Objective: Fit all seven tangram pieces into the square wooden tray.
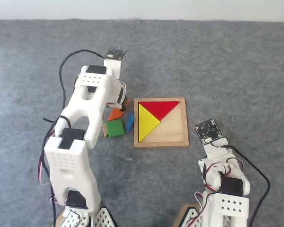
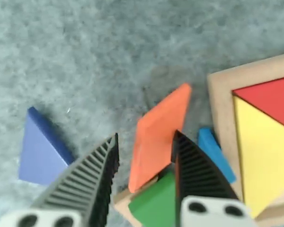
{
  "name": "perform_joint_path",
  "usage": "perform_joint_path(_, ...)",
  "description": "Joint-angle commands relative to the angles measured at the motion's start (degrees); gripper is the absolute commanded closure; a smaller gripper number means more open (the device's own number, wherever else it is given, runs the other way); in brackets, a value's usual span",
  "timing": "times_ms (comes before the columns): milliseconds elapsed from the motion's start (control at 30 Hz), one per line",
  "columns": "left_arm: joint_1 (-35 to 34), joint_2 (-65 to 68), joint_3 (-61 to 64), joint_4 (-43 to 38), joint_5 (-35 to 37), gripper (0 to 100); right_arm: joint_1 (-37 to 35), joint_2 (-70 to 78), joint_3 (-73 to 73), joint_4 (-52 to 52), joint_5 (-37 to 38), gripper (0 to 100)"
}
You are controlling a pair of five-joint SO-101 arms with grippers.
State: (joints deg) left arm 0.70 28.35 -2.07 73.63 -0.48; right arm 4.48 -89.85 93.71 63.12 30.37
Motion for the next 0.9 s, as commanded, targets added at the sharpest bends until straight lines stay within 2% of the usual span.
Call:
perform_joint_path(0,0.8,-4.1,2.5,-3.9,-0.5,82,-0.6,-0.6,-0.3,-0.9,0.4,95.7)
perform_joint_path(333,0.7,-3.8,4.9,-5.8,-0.5,82,-0.6,-0.6,-0.3,-0.9,0.4,95.7)
perform_joint_path(433,1.0,-0.1,4.3,-6.0,-0.5,85,-0.6,-0.6,-0.3,-0.9,0.4,95.7)
perform_joint_path(567,1.7,4.6,-2.9,-0.4,-0.4,90,-0.6,-0.6,-0.3,-0.9,0.4,95.7)
perform_joint_path(667,1.9,6.1,-5.6,0.4,-0.2,96,-0.3,-0.6,-0.4,-0.9,0.3,95.7)
perform_joint_path(867,2.1,-1.3,-9.5,5.5,0.4,99,0.6,-0.6,-1.4,-0.7,0.1,95.9)
